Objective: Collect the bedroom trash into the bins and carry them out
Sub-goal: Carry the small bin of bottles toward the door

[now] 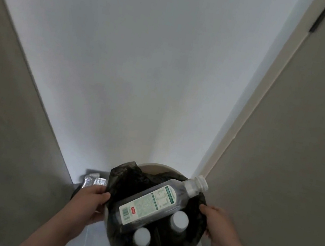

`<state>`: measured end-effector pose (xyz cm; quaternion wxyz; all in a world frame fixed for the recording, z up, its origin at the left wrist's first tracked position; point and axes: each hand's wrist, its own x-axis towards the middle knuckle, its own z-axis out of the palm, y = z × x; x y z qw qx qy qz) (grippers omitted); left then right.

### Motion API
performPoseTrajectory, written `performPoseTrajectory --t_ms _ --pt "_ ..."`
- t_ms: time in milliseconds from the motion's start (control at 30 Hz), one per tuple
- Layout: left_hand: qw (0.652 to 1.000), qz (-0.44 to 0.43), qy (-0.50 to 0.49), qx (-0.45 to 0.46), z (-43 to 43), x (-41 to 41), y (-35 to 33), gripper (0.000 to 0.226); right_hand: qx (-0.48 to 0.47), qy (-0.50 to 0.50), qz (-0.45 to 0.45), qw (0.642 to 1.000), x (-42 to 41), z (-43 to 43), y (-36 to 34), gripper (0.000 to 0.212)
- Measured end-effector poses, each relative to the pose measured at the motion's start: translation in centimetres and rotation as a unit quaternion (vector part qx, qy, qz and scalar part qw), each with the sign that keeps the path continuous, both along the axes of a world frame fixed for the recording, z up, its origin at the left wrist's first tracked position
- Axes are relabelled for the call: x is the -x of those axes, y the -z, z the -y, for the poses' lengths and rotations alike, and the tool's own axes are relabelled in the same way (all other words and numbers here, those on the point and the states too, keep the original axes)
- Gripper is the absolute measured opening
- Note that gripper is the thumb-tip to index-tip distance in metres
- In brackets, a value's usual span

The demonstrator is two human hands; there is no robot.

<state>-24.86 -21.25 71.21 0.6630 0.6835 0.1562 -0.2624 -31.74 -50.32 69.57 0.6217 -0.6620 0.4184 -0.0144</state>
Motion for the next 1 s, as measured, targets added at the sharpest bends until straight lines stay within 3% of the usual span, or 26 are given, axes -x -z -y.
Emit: performPoseTrajectory --t_ms 267,500,1000 --pt "0.999 -0.039 -0.018 -0.027 3.0 -12.3 5.7 0.022 -0.045 -0.022 -0.079 0.996 -13.4 2.9 6.4 0.01" --pt "0.993 -0.091 -0.022 -0.068 5.4 -20.9 13.8 0.016 -0.033 -0.068 -0.133 0.988 -22.7 4.9 14.2 0.016" --pt "0.967 -0.194 -0.079 -0.142 10.8 -30.1 46.0 0.022 -0.009 -0.152 -0.237 0.96 -35.2 10.0 46.7 0.019"
